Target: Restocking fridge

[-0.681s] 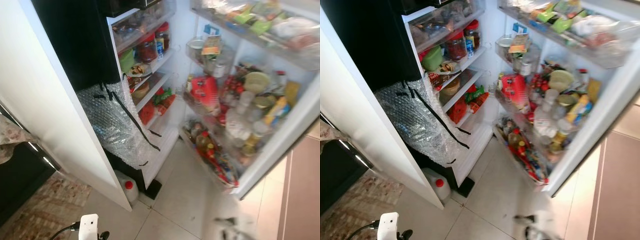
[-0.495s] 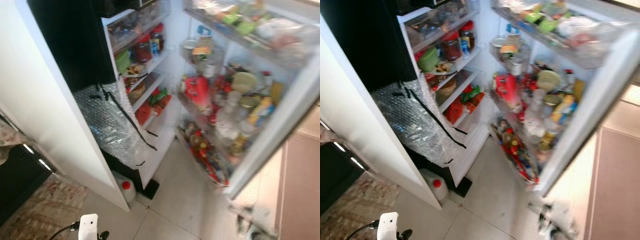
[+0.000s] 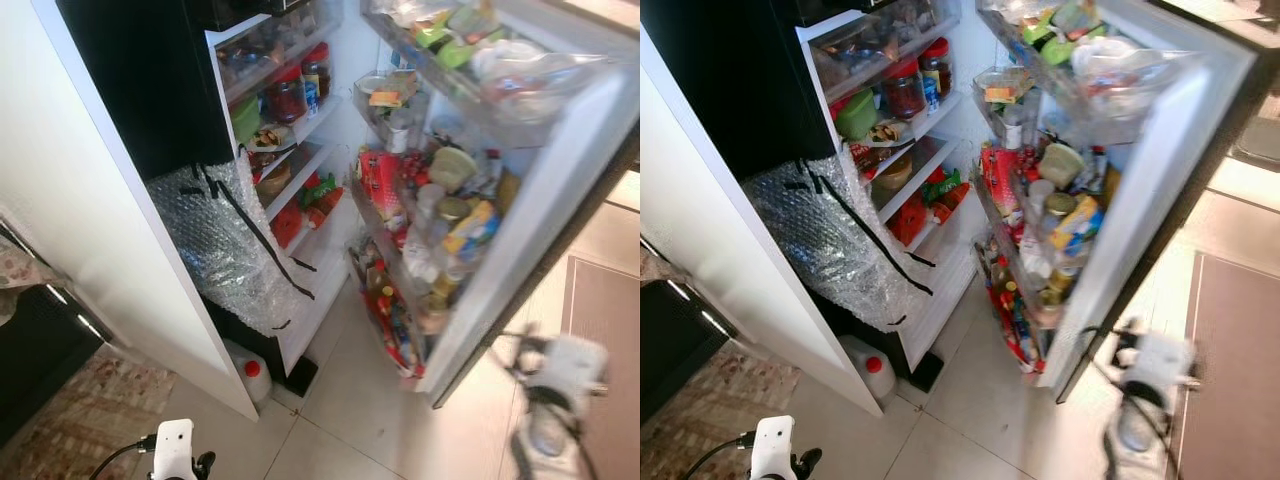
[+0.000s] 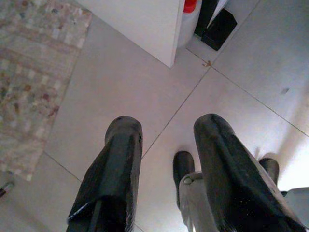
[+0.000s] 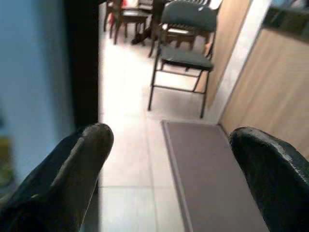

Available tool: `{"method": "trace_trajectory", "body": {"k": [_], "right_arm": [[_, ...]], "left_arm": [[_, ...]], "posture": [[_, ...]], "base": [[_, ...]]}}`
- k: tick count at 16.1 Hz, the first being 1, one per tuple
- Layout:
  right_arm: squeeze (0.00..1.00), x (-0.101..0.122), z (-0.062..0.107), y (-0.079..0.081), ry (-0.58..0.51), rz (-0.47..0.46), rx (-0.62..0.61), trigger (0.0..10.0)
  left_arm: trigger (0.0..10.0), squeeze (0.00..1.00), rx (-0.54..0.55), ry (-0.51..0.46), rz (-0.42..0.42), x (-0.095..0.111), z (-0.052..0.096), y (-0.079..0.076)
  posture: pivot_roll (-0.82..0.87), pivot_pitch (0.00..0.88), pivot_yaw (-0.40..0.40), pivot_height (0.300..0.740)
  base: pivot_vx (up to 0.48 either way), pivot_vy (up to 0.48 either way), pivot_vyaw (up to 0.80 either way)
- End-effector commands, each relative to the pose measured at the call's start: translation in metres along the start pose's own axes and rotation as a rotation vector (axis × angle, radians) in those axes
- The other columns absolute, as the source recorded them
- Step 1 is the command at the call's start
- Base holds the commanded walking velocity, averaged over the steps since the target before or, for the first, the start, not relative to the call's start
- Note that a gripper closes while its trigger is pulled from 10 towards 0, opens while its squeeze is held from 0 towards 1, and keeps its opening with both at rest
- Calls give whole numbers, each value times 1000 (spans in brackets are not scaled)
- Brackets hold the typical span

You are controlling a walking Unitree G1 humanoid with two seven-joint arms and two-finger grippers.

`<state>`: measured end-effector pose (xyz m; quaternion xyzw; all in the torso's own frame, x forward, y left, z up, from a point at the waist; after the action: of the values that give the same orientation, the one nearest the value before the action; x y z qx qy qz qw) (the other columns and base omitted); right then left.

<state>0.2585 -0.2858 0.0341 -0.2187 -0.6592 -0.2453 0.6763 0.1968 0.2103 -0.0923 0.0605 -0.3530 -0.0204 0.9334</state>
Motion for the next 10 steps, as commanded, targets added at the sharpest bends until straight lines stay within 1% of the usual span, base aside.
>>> {"method": "trace_trajectory", "body": {"k": [1,2,3,4,5,6,7,8,9,10], "right_arm": [[0,12,-4,-11,-36,5,-61,10000],[0,19,-8,-17,-55,9,-102,10000],[0,22,-11,-18,-58,2,-114,10000],[0,24,-19,-8,-25,-28,-81,10000],[0,27,-23,-1,-19,-46,-46,10000],[0,34,-29,12,-18,-30,22,10000],[0,40,-38,34,5,-46,130,10000],[0,40,-39,40,17,-41,163,10000],[0,41,-37,56,25,-26,262,10000],[0,41,-36,63,29,-24,305,10000]], "left_arm": [[10000,0,6,0,-14,-2,1,3],[10000,0,3,-1,-16,-1,1,2],[10000,0,2,-1,-18,-1,0,2],[10000,0,0,-3,-17,0,0,0],[10000,0,0,-4,-17,1,0,0],[10000,0,1,-5,-16,2,0,0],[10000,0,1,-1,-11,0,0,-2],[10000,0,1,-1,-10,0,0,-3],[10000,0,2,1,-9,-1,0,-3],[10000,0,3,2,-8,-1,0,-3]], "posture": [[-64,0,37,740],[-67,0,37,740],[-66,0,38,740],[-65,0,38,740],[-65,0,37,740],[-67,0,35,740],[-63,0,35,740],[-62,0,35,740],[-59,0,34,740],[-57,0,33,740]], "base": [[0,0,0],[0,0,0],[0,0,0],[0,0,0],[0,0,0],[0,0,0],[0,0,0],[0,0,0],[0,0,0],[0,0,0]]}}
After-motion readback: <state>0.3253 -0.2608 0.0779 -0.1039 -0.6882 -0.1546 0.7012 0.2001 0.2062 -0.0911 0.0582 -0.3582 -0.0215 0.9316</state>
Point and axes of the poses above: a point about 5 cm out from each wrist's last joint towards the gripper, its own z axis pointing back from the gripper into the wrist, its own x axis along the axis of the wrist's last joint, y = z × x, the point moved 2 cm from there along -z, pointing out of the wrist towards the gripper, and after that the axes turned 10 degrees about -z, right-handed, at the moved point
